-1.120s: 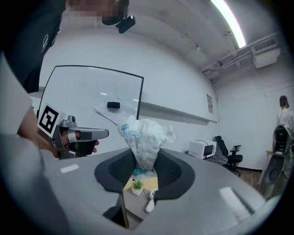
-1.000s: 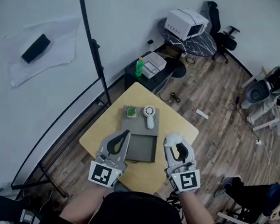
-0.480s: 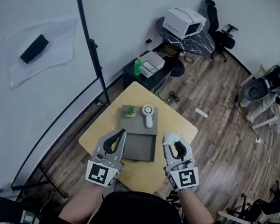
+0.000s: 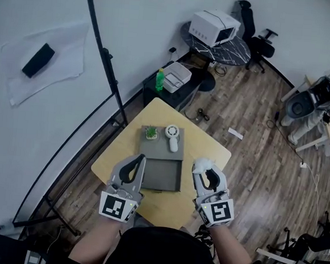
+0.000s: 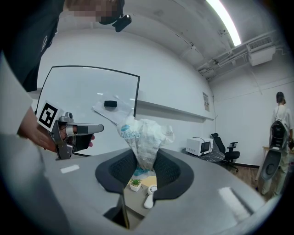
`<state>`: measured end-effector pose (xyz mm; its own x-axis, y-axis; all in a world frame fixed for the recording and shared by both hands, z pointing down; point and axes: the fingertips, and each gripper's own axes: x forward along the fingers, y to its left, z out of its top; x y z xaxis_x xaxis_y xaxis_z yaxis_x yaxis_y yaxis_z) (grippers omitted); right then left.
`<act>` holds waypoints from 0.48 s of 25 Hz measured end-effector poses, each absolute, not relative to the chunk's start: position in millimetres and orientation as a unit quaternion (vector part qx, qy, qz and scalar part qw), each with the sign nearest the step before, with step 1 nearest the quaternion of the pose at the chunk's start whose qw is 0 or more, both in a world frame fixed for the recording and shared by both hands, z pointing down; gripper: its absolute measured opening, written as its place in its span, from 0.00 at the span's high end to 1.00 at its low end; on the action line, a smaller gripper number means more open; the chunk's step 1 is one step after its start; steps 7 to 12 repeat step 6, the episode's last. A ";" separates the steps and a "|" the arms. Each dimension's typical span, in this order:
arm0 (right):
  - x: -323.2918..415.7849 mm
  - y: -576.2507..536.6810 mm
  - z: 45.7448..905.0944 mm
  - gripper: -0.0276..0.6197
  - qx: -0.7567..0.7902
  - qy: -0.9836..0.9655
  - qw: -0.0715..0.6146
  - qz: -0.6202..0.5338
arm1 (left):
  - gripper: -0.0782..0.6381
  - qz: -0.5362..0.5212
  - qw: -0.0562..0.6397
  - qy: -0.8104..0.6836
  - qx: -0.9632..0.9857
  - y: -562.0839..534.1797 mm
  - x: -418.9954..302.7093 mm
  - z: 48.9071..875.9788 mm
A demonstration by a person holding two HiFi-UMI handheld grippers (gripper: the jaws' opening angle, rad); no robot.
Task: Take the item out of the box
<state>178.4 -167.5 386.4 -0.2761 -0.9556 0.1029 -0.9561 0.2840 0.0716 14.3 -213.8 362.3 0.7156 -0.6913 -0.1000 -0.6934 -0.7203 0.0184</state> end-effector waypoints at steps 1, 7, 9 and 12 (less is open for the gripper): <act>178.9 -166.7 386.7 0.78 0.598 -0.799 0.064 0.002 | 0.89 0.052 0.011 0.374 -0.926 -214.2 14.5 361.8; 182.2 -164.0 386.8 0.78 0.601 -0.797 0.066 0.006 | 0.89 0.061 0.018 0.376 -0.924 -214.0 15.8 357.7; 182.2 -164.0 386.8 0.78 0.601 -0.797 0.066 0.006 | 0.89 0.061 0.018 0.376 -0.924 -214.0 15.8 357.7; 182.2 -164.0 386.8 0.78 0.601 -0.797 0.066 0.006 | 0.89 0.061 0.018 0.376 -0.924 -214.0 15.8 357.7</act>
